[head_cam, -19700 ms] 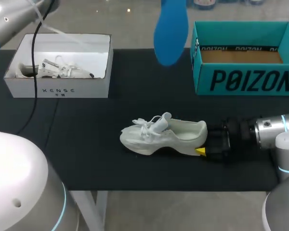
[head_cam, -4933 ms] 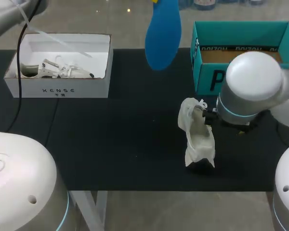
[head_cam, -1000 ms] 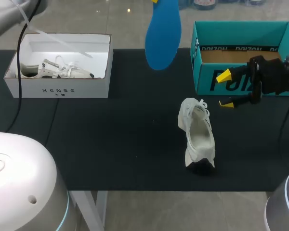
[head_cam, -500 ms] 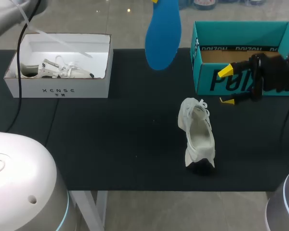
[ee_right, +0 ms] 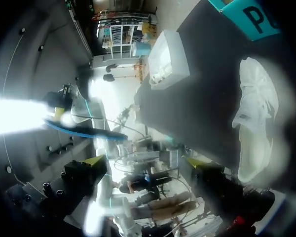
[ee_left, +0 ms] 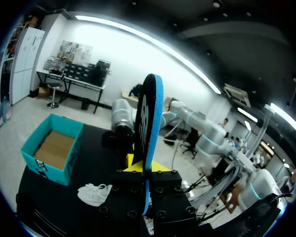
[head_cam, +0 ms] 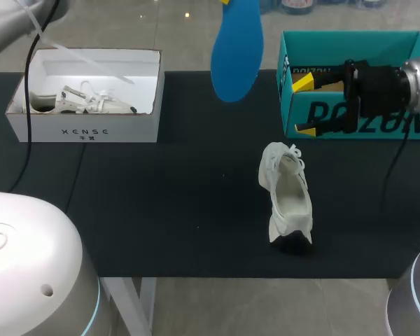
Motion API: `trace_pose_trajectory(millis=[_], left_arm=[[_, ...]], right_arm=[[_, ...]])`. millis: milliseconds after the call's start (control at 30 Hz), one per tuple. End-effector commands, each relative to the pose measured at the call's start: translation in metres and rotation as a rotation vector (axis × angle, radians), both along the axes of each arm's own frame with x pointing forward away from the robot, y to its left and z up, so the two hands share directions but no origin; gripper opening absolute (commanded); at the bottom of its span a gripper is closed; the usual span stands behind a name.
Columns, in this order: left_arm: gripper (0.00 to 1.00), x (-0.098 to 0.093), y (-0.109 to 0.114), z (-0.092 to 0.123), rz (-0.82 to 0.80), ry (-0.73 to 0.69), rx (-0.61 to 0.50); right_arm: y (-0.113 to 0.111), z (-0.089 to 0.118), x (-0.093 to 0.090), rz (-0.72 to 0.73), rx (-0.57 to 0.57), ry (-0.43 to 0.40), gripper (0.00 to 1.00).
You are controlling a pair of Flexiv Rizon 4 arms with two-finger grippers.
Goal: Take the shoe out of the shoebox, open the shoe tongue, remove and reinsert the insole, then place the shoe into the shoebox
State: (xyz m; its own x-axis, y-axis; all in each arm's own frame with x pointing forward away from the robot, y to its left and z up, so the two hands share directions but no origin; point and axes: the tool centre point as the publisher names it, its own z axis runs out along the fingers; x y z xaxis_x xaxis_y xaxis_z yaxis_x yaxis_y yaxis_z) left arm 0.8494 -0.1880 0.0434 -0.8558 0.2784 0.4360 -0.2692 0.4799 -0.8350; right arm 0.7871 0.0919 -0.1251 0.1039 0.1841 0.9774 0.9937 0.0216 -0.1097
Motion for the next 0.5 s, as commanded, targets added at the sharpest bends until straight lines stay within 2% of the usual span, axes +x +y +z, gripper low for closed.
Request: trace_pose_trajectory(millis=[33,333,500], left_arm=[[0.0,0.0,0.001,0.0,0.0,-0.001,0.002],[0.0,0.0,0.001,0.0,0.0,-0.001,0.002],[0.0,0.0,0.001,0.0,0.0,-0.001,0.002]], right_arm=[[0.031,-0.011,0.011,-0.009,0.033,0.0,1.0],[0.06,-0.008,0.021,-0.029,0.054,0.003,1.0],[0.069,-0.002,0.022,-0.025,0.068,-0.037,1.0]])
